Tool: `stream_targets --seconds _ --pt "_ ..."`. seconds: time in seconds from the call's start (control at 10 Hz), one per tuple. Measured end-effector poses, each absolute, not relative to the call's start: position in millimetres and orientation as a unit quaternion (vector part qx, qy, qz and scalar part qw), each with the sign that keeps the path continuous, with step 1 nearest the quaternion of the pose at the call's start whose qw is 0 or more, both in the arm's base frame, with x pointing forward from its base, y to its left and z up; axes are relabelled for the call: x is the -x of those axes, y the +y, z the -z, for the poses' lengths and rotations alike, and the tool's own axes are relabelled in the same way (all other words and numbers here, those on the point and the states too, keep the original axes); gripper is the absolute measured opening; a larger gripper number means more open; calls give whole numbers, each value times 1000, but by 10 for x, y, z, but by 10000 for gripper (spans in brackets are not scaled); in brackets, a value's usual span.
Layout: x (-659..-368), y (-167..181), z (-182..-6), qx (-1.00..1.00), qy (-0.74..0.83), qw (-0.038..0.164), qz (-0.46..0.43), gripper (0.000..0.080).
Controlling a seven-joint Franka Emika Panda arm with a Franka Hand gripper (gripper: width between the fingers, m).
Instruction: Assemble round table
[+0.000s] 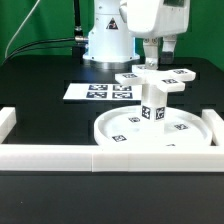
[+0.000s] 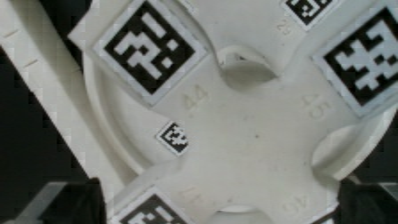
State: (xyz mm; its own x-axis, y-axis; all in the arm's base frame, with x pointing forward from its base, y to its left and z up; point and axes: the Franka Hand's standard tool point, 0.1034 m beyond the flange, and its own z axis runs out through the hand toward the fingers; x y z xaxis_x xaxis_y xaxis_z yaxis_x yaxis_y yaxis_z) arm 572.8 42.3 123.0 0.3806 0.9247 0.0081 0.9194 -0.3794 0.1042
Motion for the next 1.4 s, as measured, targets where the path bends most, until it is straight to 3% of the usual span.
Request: stream_targets --seconds 1.4 --pt "-5602 370 -979 -869 494 34 -12 635"
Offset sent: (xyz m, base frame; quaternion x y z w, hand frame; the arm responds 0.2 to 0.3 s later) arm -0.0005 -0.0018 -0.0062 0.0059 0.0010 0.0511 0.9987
